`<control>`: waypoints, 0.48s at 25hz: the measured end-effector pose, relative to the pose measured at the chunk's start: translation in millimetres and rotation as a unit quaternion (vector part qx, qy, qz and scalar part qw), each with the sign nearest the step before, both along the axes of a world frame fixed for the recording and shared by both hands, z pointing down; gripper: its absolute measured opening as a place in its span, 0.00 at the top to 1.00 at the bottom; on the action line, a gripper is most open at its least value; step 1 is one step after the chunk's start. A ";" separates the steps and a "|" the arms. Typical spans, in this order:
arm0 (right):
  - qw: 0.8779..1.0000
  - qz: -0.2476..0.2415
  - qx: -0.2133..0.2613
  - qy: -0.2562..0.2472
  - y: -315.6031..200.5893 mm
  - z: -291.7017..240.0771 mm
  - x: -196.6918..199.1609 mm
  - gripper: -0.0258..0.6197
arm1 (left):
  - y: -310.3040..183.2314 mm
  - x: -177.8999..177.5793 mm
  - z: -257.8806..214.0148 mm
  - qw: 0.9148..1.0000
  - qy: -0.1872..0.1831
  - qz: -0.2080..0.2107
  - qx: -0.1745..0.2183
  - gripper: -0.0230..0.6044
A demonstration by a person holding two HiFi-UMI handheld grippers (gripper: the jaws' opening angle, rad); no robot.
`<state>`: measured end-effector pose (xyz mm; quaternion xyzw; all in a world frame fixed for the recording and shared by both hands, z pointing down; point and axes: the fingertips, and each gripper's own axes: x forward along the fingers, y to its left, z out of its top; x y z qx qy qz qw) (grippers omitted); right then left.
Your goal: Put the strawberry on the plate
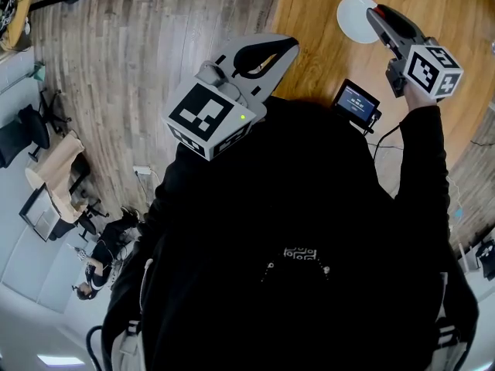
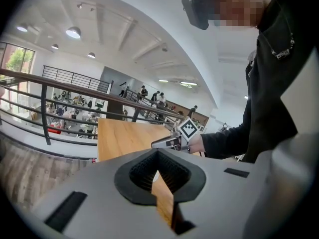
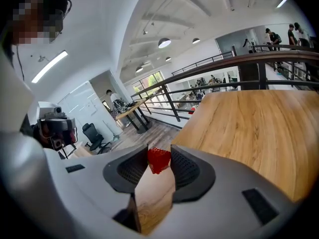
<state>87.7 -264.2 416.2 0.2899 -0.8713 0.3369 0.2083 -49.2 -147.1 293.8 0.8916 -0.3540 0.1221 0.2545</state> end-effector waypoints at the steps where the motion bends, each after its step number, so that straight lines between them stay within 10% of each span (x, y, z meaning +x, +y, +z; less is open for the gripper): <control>1: 1.000 0.002 -0.004 0.003 0.2 3.7 1.7 0.73 | 1.1 -0.5 1.0 1.000 0.000 -0.001 -0.002 0.97; 12: 0.998 0.008 -0.042 0.049 4.2 63.8 23.1 0.73 | 14.9 7.0 10.0 0.999 0.007 -0.017 -0.027 0.97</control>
